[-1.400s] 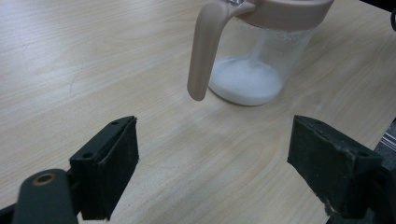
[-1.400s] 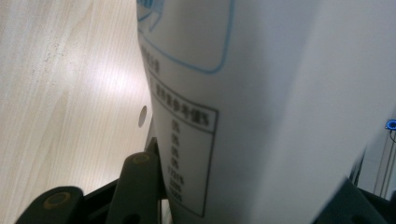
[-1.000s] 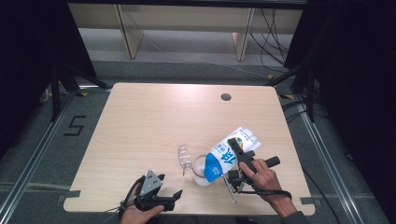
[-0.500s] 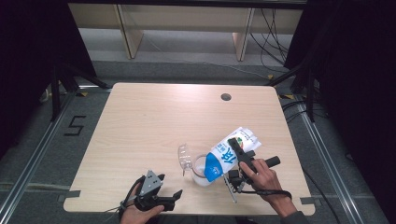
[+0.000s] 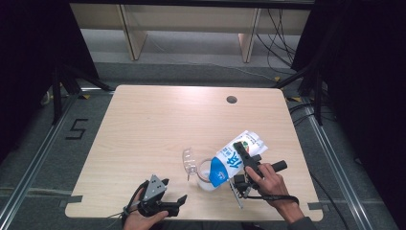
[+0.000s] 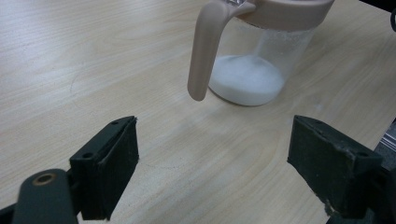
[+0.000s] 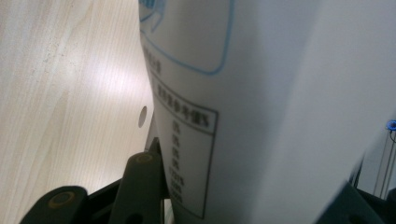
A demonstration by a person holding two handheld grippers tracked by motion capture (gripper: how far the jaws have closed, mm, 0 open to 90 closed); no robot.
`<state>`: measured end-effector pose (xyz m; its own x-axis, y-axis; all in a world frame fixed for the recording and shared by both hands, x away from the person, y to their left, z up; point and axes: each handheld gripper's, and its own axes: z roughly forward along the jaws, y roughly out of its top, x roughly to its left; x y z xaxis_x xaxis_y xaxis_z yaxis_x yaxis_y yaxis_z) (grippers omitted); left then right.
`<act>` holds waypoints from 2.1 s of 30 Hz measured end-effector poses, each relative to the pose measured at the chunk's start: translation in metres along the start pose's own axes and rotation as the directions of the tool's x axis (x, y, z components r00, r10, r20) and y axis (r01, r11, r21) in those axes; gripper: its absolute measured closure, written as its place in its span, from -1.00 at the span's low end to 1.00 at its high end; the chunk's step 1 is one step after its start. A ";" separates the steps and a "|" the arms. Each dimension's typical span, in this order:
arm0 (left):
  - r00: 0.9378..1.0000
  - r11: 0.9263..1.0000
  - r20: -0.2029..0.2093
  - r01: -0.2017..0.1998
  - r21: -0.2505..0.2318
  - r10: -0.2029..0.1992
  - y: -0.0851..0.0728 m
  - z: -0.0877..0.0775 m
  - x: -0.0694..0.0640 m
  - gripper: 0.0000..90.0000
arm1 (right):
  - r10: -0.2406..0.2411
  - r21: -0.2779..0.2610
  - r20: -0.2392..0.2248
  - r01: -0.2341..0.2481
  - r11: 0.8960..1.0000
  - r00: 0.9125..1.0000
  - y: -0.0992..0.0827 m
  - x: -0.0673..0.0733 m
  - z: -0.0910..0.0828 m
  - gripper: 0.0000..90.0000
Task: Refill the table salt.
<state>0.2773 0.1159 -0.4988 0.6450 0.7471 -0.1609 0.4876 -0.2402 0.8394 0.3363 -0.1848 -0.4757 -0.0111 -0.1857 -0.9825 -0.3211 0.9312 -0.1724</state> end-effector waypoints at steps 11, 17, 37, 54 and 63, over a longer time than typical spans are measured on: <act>1.000 1.000 -0.003 -0.005 0.001 0.005 0.000 0.000 0.000 -0.65 | 0.020 0.010 -0.008 -0.020 1.000 1.000 0.000 0.001 -0.001 0.35; 1.000 1.000 -0.011 -0.027 -0.002 0.027 0.001 -0.001 0.001 -0.65 | 0.003 -0.010 0.005 -0.003 1.000 1.000 0.000 0.000 0.000 0.35; 1.000 1.000 -0.011 -0.029 -0.003 0.029 0.001 -0.001 0.002 -0.65 | -0.010 0.005 -0.007 0.010 1.000 1.000 0.000 0.000 -0.001 0.35; 0.999 1.000 -0.012 -0.030 -0.002 0.030 0.001 -0.001 0.001 -0.65 | -0.023 0.009 -0.010 0.024 1.000 1.000 0.001 0.000 -0.002 0.36; 1.000 1.000 -0.012 -0.029 -0.002 0.029 0.001 -0.001 0.001 -0.65 | -0.025 -0.001 0.005 0.025 1.000 1.000 0.001 0.000 -0.001 0.36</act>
<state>0.2782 0.1171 -0.4981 0.6516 0.7473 -0.1301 0.4673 -0.2604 0.8449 0.3353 -0.1844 -0.4759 0.0013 -0.2071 -0.9783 -0.3227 0.9259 -0.1965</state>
